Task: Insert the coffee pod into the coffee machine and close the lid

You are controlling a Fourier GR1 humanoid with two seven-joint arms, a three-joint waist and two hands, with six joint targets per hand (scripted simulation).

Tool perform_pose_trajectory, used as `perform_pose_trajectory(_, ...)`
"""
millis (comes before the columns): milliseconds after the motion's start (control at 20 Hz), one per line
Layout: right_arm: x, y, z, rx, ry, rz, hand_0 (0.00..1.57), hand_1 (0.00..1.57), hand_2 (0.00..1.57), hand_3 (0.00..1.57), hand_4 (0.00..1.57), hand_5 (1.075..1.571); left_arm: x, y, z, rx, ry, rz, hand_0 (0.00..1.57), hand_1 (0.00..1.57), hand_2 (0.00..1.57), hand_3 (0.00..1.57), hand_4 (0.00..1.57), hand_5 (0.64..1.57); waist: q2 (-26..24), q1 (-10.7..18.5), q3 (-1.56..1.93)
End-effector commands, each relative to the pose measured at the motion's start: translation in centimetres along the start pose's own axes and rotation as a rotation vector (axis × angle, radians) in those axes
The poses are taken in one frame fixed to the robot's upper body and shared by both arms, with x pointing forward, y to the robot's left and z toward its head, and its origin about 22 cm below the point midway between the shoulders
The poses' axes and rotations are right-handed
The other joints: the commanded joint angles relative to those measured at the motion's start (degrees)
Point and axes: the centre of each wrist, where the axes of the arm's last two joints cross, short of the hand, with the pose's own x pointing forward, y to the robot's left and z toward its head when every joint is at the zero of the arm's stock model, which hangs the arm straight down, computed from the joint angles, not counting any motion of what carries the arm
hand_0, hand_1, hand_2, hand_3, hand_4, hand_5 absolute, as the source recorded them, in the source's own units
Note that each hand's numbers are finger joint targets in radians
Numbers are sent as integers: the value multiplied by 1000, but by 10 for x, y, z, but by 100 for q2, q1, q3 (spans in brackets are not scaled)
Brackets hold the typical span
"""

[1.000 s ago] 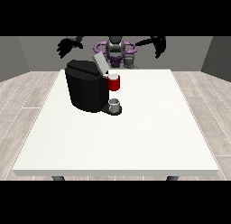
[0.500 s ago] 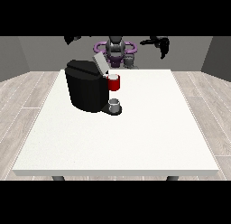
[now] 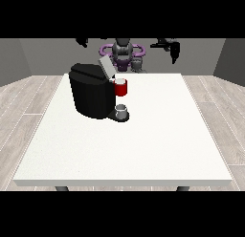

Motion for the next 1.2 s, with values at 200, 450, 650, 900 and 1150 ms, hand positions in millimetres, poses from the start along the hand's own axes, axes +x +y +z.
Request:
perform_pose_trajectory(200, 12, 14, -21, 43, -19, -24, 0, 0, 0, 0, 0, 1571, 9, 4, 25, 32, -53, 26, 0, 0, 0, 0, 0, 1571, 449, 79, -1)
perform_pose_trajectory(450, -1, -2, -32, 34, -41, -47, 0, 0, 0, 0, 0, 1571, 31, 3, 24, 43, -118, 2, 0, 0, 0, 0, 0, 1571, 875, 54, 0)
perform_pose_trajectory(650, -3, -6, -38, 57, -18, -51, 0, 0, 0, 0, 0, 1571, 21, -5, 40, 78, -84, -2, 0, 0, 0, 0, 0, 1571, 915, -33, -1)
perform_pose_trajectory(900, -5, 17, -50, 65, -24, -29, 0, 0, 0, 0, 0, 1571, 37, -18, 40, 81, -107, -32, 0, 0, 0, 0, 0, 1571, 985, -51, -1)
perform_pose_trajectory(1150, 20, 28, -76, 90, -67, 8, 0, 0, 0, 0, 0, 1571, 47, 1, 35, 86, -163, -33, 0, 0, 0, 0, 0, 1571, 1319, -6, -2)
